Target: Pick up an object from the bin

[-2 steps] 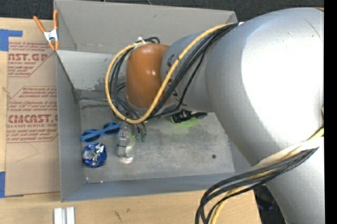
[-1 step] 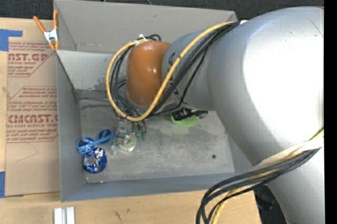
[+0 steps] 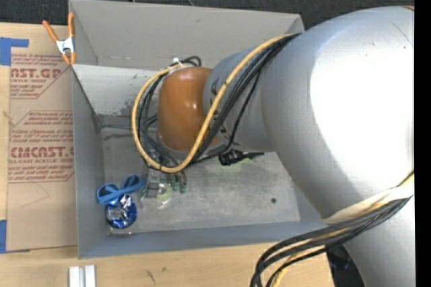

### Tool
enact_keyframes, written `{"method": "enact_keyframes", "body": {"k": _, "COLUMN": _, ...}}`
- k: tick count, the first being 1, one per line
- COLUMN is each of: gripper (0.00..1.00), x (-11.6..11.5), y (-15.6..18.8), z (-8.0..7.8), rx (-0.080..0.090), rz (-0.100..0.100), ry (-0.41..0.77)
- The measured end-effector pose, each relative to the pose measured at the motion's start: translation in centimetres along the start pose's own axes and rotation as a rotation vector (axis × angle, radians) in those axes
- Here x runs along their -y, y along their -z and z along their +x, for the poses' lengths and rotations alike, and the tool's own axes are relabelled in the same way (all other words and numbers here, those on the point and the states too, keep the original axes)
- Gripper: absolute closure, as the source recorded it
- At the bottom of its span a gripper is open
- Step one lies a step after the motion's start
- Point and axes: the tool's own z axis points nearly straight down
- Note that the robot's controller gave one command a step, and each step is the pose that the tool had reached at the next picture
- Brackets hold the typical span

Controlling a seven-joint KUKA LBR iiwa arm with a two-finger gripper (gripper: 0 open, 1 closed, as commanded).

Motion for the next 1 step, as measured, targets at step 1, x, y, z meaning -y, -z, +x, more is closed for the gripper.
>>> {"method": "enact_keyframes", "body": {"k": 1, "gripper": 0.00, "x": 0.06, "y": -0.15, "z": 0.05, "rx": -0.004, "rz": 0.001, "ry": -0.001}}
